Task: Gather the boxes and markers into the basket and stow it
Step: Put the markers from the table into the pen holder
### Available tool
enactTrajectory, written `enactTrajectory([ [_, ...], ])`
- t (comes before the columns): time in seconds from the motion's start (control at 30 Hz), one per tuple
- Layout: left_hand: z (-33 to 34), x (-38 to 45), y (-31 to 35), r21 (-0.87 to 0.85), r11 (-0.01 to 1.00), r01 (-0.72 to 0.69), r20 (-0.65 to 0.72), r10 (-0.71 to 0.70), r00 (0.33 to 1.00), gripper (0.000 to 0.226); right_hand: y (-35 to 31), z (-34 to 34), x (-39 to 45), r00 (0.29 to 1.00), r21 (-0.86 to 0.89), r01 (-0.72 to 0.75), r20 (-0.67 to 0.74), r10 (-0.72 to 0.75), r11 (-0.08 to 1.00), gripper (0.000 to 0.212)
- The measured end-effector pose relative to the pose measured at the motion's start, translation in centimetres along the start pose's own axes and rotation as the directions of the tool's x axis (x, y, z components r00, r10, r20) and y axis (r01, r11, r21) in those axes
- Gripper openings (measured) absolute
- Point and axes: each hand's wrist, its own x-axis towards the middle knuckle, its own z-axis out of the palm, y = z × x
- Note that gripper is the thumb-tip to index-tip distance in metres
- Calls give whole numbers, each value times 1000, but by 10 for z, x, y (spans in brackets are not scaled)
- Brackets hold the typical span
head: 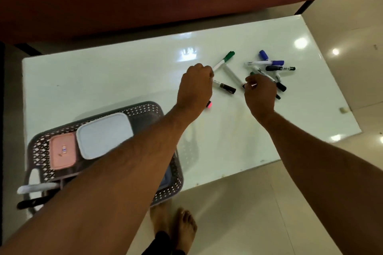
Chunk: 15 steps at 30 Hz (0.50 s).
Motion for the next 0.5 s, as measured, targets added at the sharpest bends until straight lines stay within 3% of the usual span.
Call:
enactTrajectory([
  [0.13, 35, 22, -1, 103, 981, -164, 123, 152, 981, 19, 12, 10, 26, 997, -78, -29, 71, 34, 997, 24],
  [0.23, 58, 32, -8, 190, 940, -282, 204, 243, 948, 18, 13, 22, 40, 991, -157, 65, 123, -46, 986, 28],
  [0.37, 74, 42, -15, 327, 864, -383, 293, 293, 910, 18, 14, 37, 53, 967, -264, 179, 227, -119, 948, 31],
  [0.5, 76, 53, -13, 338, 831, -441, 352, 323, 878, 19, 18, 43, 57, 961, -326, 205, 247, -126, 923, 30],
])
